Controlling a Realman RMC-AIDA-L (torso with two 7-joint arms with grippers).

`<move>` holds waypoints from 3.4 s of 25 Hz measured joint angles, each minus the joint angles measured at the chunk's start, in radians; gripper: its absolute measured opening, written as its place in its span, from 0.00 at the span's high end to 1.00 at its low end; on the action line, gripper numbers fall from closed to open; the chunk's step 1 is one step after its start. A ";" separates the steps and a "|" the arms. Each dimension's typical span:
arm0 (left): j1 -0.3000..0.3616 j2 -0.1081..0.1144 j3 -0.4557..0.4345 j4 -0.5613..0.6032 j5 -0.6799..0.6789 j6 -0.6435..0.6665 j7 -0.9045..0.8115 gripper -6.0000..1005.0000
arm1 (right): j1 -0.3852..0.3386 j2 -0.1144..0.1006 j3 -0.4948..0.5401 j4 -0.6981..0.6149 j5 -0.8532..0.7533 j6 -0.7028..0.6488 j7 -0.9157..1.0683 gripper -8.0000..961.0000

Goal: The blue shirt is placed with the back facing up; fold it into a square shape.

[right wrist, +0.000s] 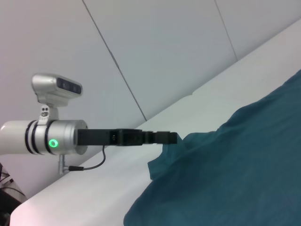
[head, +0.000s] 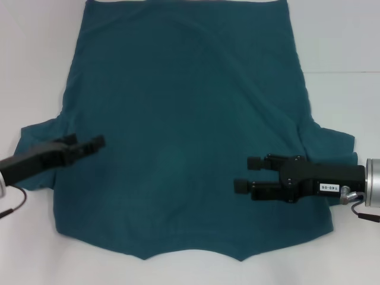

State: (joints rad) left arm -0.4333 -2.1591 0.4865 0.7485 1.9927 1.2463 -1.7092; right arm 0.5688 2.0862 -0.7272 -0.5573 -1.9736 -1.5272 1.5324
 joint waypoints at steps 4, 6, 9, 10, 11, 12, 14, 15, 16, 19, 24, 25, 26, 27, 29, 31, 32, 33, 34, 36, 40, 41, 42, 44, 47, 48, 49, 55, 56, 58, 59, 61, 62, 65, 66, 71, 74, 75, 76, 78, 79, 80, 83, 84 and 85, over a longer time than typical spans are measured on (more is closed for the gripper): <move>-0.005 0.004 -0.008 0.000 0.000 -0.101 -0.052 0.08 | 0.001 0.001 -0.001 0.003 0.015 0.001 0.000 0.04; -0.005 0.005 -0.009 0.000 0.000 -0.154 -0.072 0.08 | 0.003 0.002 -0.002 0.007 0.021 0.001 0.000 0.04; -0.003 0.005 -0.010 0.000 0.000 -0.222 -0.087 0.08 | 0.005 0.002 0.000 0.013 0.024 0.001 0.000 0.04; -0.002 0.005 -0.010 0.000 0.000 -0.230 -0.087 0.08 | 0.006 0.002 0.000 0.013 0.024 0.001 0.001 0.04; -0.001 0.005 -0.010 0.001 0.000 -0.242 -0.088 0.08 | 0.006 0.002 0.000 0.014 0.024 0.001 0.001 0.04; 0.000 0.005 -0.014 0.002 0.000 -0.248 -0.088 0.08 | 0.006 0.002 0.000 0.014 0.024 0.001 0.001 0.04; 0.001 0.006 -0.039 0.004 0.000 -0.259 -0.087 0.08 | 0.007 0.002 0.000 0.015 0.024 0.002 0.002 0.04; 0.001 0.006 -0.039 0.004 0.000 -0.259 -0.087 0.08 | 0.007 0.002 0.000 0.015 0.024 0.002 0.002 0.04; 0.001 0.006 -0.047 0.004 0.000 -0.262 -0.086 0.08 | 0.007 0.002 0.000 0.016 0.024 0.002 0.002 0.04; 0.003 0.007 -0.059 0.001 0.000 -0.287 -0.082 0.08 | 0.007 0.003 0.000 0.018 0.024 0.003 0.002 0.04; 0.009 0.002 -0.056 -0.020 0.005 -0.360 -0.073 0.08 | 0.006 0.003 0.001 0.026 0.024 0.005 0.002 0.04; 0.009 0.001 -0.055 -0.029 0.005 -0.364 -0.068 0.08 | 0.006 0.003 0.001 0.026 0.024 0.005 0.002 0.04; 0.009 0.002 -0.055 -0.037 0.005 -0.365 -0.063 0.08 | 0.006 0.003 0.002 0.027 0.024 0.006 0.002 0.04; 0.008 0.002 -0.055 -0.043 0.005 -0.366 -0.061 0.08 | 0.005 0.003 0.002 0.027 0.024 0.006 0.002 0.04; 0.004 0.002 -0.050 -0.049 0.008 -0.368 -0.059 0.08 | 0.005 0.003 0.002 0.027 0.024 0.006 0.002 0.04; 0.002 0.001 -0.043 -0.051 0.010 -0.368 -0.058 0.08 | 0.005 0.003 0.002 0.027 0.024 0.006 0.002 0.04; 0.002 0.001 -0.039 -0.051 0.011 -0.368 -0.058 0.08 | 0.005 0.003 0.002 0.027 0.024 0.006 0.002 0.04; 0.001 0.001 -0.036 -0.051 0.011 -0.368 -0.058 0.08 | 0.005 0.003 0.002 0.027 0.024 0.006 0.002 0.04; 0.000 0.000 -0.033 -0.051 0.011 -0.368 -0.058 0.08 | 0.005 0.003 0.002 0.027 0.024 0.006 0.002 0.04; 0.000 0.000 -0.029 -0.051 0.011 -0.369 -0.058 0.08 | 0.005 0.003 0.002 0.027 0.024 0.006 0.002 0.04; -0.001 0.000 -0.030 -0.052 0.014 -0.370 -0.054 0.15 | 0.005 0.003 0.002 0.027 0.024 0.006 0.002 0.04; -0.001 0.000 -0.031 -0.052 0.014 -0.369 -0.054 0.18 | 0.006 0.003 0.002 0.027 0.024 0.006 0.001 0.04; -0.001 0.001 -0.031 -0.051 0.014 -0.369 -0.056 0.20 | 0.006 0.003 0.002 0.027 0.024 0.006 0.001 0.04; -0.001 0.001 -0.029 -0.050 0.015 -0.368 -0.060 0.24 | 0.006 0.003 0.002 0.027 0.024 0.006 -0.001 0.04; -0.001 0.001 -0.028 -0.051 0.015 -0.369 -0.063 0.30 | 0.006 0.003 0.002 0.027 0.024 0.005 -0.002 0.04; -0.001 0.001 -0.029 -0.051 0.015 -0.369 -0.064 0.32 | 0.006 0.003 0.002 0.027 0.024 0.005 -0.002 0.04; -0.001 0.001 -0.030 -0.051 0.015 -0.369 -0.064 0.34 | 0.006 0.003 0.002 0.027 0.024 0.005 -0.002 0.04; -0.001 0.001 -0.031 -0.053 0.015 -0.370 -0.064 0.50 | 0.006 0.003 0.002 0.027 0.024 0.005 -0.003 0.04; -0.001 0.001 -0.031 -0.053 0.015 -0.370 -0.064 0.54 | 0.005 0.003 0.002 0.027 0.025 0.005 -0.003 0.04; -0.001 0.001 -0.032 -0.053 0.015 -0.370 -0.065 0.62 | 0.004 0.003 0.002 0.027 0.026 0.005 -0.004 0.04; -0.001 0.001 -0.032 -0.053 0.015 -0.370 -0.065 0.66 | 0.003 0.003 0.002 0.027 0.028 0.005 -0.005 0.04; -0.001 0.002 -0.033 -0.053 0.016 -0.370 -0.065 0.76 | 0.002 0.003 0.001 0.028 0.033 0.005 -0.006 0.04; -0.001 0.003 -0.033 -0.053 0.016 -0.371 -0.065 0.81 | 0.001 0.003 0.001 0.029 0.035 0.005 -0.007 0.04; -0.001 0.004 -0.034 -0.052 0.017 -0.382 -0.065 0.93 | 0.002 0.003 0.001 0.036 0.036 0.005 -0.008 0.04; -0.001 0.005 -0.034 -0.051 0.018 -0.389 -0.065 0.96 | 0.003 0.003 0.001 0.039 0.036 0.006 -0.009 0.04; -0.009 0.011 -0.032 -0.047 0.028 -0.417 -0.059 0.99 | 0.005 0.003 0.002 0.046 0.038 0.006 -0.010 0.04; -0.016 0.015 -0.028 -0.046 0.031 -0.443 -0.056 0.99 | 0.007 0.003 0.002 0.054 0.039 0.008 -0.012 0.04; -0.020 0.016 -0.028 -0.046 0.035 -0.449 -0.056 0.99 | 0.007 0.003 0.002 0.054 0.040 0.009 -0.012 0.04; -0.026 0.018 -0.028 -0.046 0.045 -0.461 -0.056 0.99 | 0.007 0.003 0.002 0.054 0.040 0.009 -0.012 0.04; -0.031 0.019 -0.027 -0.046 0.050 -0.473 -0.056 0.99 | 0.007 0.003 0.002 0.054 0.040 0.010 -0.012 0.04; -0.034 0.020 -0.026 -0.046 0.053 -0.481 -0.056 0.99 | 0.007 0.004 0.002 0.054 0.040 0.010 -0.012 0.04; -0.035 0.020 -0.026 -0.046 0.054 -0.483 -0.055 0.99 | 0.007 0.004 0.002 0.054 0.040 0.010 -0.012 0.04; -0.042 0.024 -0.026 -0.046 0.055 -0.491 -0.053 0.98 | 0.007 0.005 0.002 0.054 0.040 0.010 -0.012 0.04; -0.045 0.025 -0.026 -0.045 0.055 -0.494 -0.051 0.98 | 0.007 0.005 0.002 0.055 0.040 0.010 -0.012 0.04; -0.049 0.027 -0.027 -0.044 0.055 -0.498 -0.048 0.98 | 0.007 0.005 0.002 0.054 0.040 0.010 -0.012 0.04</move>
State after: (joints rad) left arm -0.4822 -2.1322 0.4600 0.7045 2.0475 0.7485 -1.7575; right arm 0.5754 2.0907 -0.7256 -0.5029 -1.9334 -1.5170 1.5201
